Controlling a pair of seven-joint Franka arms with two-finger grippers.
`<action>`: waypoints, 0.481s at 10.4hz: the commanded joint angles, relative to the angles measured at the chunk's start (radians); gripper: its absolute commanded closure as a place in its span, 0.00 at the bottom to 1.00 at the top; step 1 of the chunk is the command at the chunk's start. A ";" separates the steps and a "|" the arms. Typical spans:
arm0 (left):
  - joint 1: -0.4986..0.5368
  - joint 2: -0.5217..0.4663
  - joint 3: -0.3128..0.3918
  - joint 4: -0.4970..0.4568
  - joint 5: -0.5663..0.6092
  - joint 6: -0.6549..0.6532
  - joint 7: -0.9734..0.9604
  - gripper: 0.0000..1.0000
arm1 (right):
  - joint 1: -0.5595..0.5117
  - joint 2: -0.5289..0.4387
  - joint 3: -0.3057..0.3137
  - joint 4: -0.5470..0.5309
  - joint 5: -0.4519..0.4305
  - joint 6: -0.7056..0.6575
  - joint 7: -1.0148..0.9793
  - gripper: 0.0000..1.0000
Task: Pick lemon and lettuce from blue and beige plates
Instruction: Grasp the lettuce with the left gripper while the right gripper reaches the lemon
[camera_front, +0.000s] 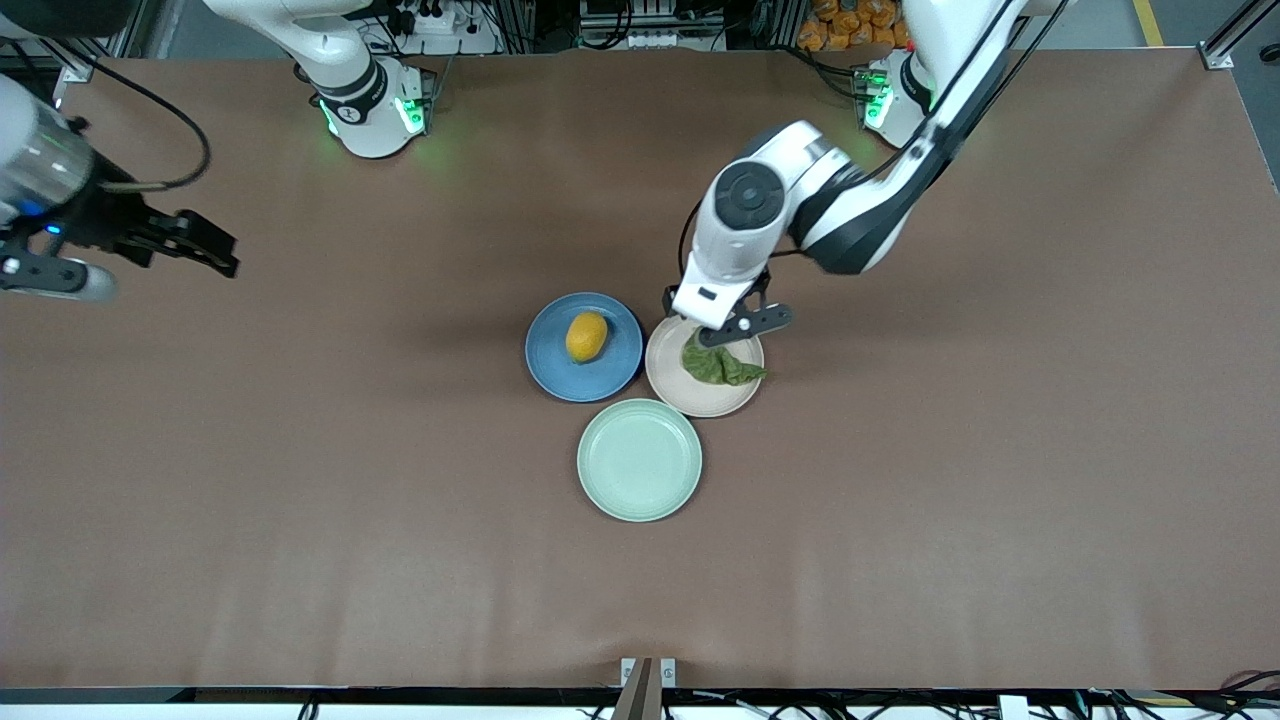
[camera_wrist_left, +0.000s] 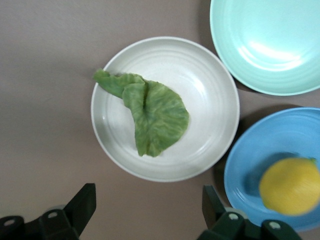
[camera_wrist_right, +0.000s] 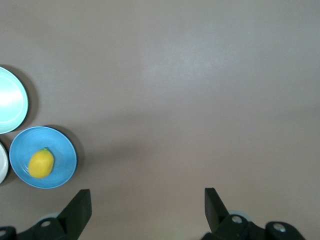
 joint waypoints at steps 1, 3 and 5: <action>-0.021 0.084 0.007 0.028 0.084 0.050 -0.061 0.10 | 0.063 0.042 -0.001 -0.001 0.000 0.026 0.128 0.00; -0.024 0.150 0.017 0.034 0.164 0.053 -0.089 0.15 | 0.085 0.082 -0.001 -0.010 0.061 0.073 0.154 0.00; -0.025 0.184 0.031 0.034 0.186 0.053 -0.103 0.19 | 0.103 0.104 -0.001 -0.060 0.116 0.153 0.168 0.00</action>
